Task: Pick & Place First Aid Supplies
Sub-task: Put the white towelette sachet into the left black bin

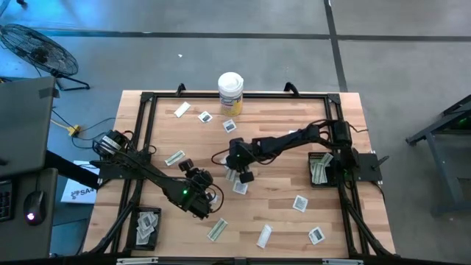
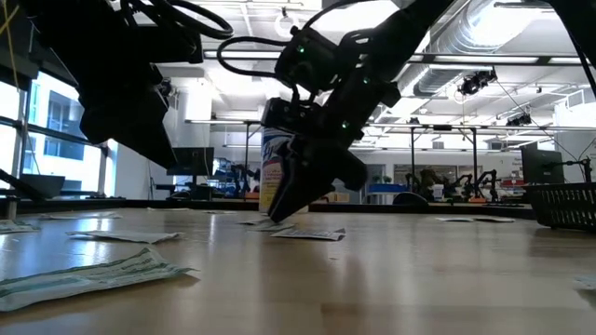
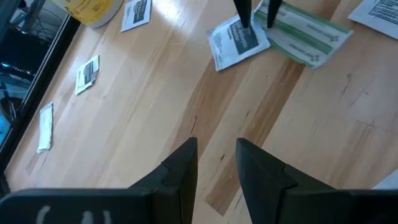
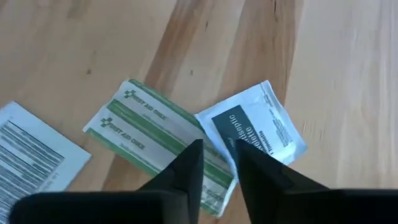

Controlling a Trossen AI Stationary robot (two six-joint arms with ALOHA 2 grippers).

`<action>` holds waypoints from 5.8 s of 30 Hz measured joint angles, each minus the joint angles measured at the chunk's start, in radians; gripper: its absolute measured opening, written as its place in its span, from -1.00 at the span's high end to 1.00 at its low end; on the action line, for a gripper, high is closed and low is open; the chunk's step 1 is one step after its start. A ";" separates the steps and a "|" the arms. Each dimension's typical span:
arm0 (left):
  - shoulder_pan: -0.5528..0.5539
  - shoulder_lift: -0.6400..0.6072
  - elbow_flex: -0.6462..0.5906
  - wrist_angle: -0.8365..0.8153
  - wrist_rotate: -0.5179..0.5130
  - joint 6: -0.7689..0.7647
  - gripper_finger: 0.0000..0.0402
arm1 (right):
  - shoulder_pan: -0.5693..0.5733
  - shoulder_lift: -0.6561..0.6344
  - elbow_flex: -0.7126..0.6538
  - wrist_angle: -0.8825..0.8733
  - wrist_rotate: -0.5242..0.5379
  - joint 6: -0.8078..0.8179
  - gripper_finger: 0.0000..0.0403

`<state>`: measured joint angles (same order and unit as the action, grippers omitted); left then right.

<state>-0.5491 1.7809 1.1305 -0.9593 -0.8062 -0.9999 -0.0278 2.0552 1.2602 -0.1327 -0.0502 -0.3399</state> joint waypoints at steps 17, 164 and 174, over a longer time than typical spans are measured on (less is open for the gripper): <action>0.000 0.000 0.000 0.017 0.000 0.003 0.47 | -0.014 0.000 0.001 0.002 0.099 -0.017 0.61; -0.060 -0.166 0.088 -0.111 0.550 0.244 0.99 | 0.125 -0.184 0.035 -0.039 0.145 0.313 0.49; -0.273 -0.178 0.233 -0.517 1.070 -0.397 0.99 | 0.082 -0.178 0.035 -0.070 0.149 0.341 0.50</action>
<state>-0.8221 1.6030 1.3638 -1.4761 0.2636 -1.3965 0.0545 1.8774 1.2949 -0.2031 0.0990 0.0013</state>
